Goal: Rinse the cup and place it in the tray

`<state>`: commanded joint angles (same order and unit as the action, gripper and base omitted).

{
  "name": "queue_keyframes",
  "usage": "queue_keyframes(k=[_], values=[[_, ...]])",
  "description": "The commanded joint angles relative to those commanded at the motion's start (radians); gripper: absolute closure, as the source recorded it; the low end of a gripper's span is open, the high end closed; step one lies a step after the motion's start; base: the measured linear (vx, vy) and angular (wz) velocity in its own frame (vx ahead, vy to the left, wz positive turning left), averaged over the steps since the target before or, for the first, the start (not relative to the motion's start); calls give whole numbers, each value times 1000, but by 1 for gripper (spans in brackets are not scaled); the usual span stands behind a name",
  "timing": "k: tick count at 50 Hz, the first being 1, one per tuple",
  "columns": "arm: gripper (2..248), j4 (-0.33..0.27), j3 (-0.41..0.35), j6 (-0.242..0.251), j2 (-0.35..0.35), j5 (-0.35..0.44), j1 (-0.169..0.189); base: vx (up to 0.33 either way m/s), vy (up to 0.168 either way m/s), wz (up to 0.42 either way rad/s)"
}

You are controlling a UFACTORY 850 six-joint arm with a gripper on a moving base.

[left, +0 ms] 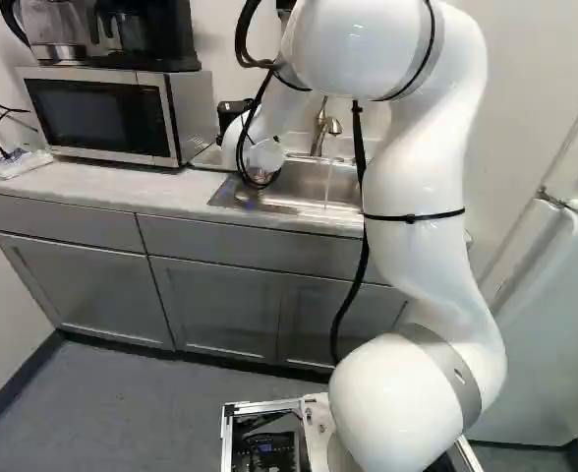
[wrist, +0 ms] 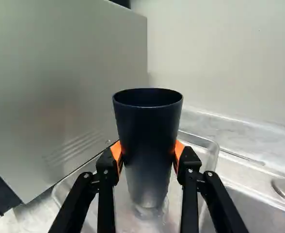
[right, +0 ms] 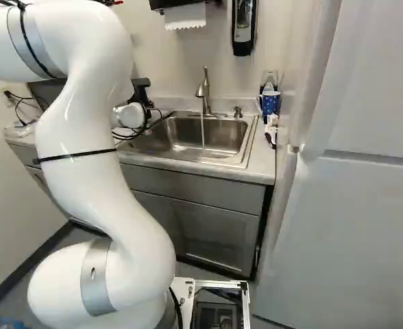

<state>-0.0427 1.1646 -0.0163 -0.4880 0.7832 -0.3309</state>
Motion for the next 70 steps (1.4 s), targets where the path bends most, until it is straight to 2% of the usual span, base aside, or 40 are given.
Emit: queue_keyframes(k=[10,42,43,47,48,52,53,58,59,63,64,70], values=[[128,0,24,0,-37,0,-1,0,0,0],[128,0,24,0,-37,0,-1,0,0,0],[121,0,24,0,-37,0,-1,0,0,0],[121,0,24,0,-37,0,-1,0,0,0],[89,0,24,0,-37,0,-1,0,0,0],[89,0,24,0,-37,0,-1,0,0,0],[55,0,24,0,-37,0,-1,0,0,0],[55,0,24,0,-37,0,-1,0,0,0],[19,0,24,0,-37,0,-1,0,0,0],[19,0,24,0,-37,0,-1,0,0,0],[3,0,24,0,-37,0,-1,0,0,0],[3,0,24,0,-37,0,-1,0,0,0]])
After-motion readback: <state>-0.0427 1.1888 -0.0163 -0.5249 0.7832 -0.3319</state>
